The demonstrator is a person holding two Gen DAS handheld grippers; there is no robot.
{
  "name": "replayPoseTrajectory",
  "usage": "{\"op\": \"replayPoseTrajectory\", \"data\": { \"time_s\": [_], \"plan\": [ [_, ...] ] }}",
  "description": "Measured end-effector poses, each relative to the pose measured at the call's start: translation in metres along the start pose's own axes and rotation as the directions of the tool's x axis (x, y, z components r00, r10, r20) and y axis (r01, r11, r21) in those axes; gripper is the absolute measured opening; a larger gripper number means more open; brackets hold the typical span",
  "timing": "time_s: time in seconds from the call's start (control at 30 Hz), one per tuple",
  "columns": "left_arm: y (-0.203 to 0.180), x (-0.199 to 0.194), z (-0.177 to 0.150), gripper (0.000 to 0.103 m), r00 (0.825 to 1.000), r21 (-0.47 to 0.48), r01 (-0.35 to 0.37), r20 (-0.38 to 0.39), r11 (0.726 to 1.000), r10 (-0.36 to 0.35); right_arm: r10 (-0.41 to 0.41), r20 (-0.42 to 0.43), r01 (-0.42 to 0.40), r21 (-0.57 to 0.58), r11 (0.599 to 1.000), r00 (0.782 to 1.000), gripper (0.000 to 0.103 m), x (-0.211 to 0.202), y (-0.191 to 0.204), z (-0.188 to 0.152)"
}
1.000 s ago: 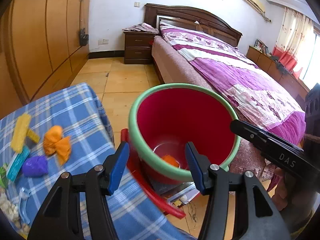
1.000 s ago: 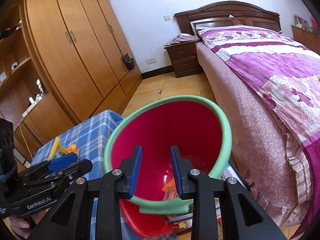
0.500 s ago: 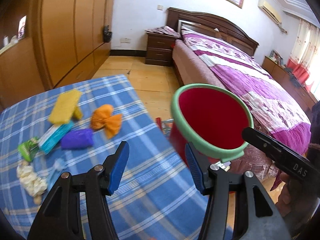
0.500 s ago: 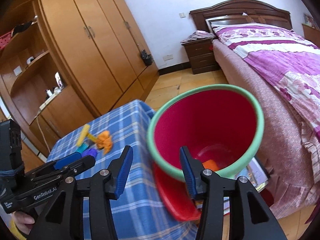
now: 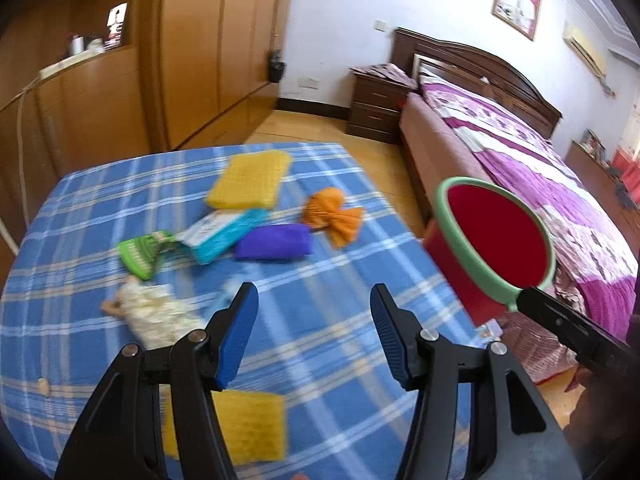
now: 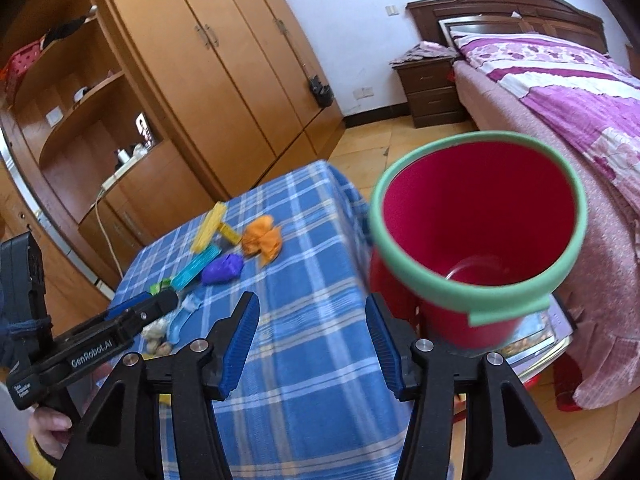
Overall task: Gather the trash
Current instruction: 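Move both open tools back over the table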
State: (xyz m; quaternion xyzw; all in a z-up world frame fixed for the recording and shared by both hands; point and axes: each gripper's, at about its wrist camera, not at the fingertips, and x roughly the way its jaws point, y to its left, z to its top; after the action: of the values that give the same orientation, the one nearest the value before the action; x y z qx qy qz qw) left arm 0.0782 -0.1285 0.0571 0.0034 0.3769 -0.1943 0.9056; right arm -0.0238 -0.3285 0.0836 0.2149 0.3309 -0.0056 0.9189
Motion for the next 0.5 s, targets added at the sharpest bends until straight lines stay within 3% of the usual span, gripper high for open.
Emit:
{"op": "replayPoseTrajectory", "data": {
  "time_s": [0.1,0.2,0.5],
  "plan": [
    [0.02,-0.003,-0.003,0.059,0.999,-0.03,-0.039,0.013,0.999,0.039,0.008,-0.017,-0.008,-0.004,1.0,1.0,0.058,0.007,0.009,-0.007],
    [0.039,-0.005,-0.005,0.06,0.996,-0.056,-0.078,0.026,0.995,0.08,0.01,-0.026,-0.01,-0.006,1.0,1.0,0.067,0.012,0.016,-0.011],
    [0.083,0.01,-0.013,0.061,0.986,-0.134,-0.163,0.0,0.977,0.165,0.007,-0.066,-0.009,-0.036,0.999,0.998,0.067,0.025,0.036,-0.02]
  ]
}}
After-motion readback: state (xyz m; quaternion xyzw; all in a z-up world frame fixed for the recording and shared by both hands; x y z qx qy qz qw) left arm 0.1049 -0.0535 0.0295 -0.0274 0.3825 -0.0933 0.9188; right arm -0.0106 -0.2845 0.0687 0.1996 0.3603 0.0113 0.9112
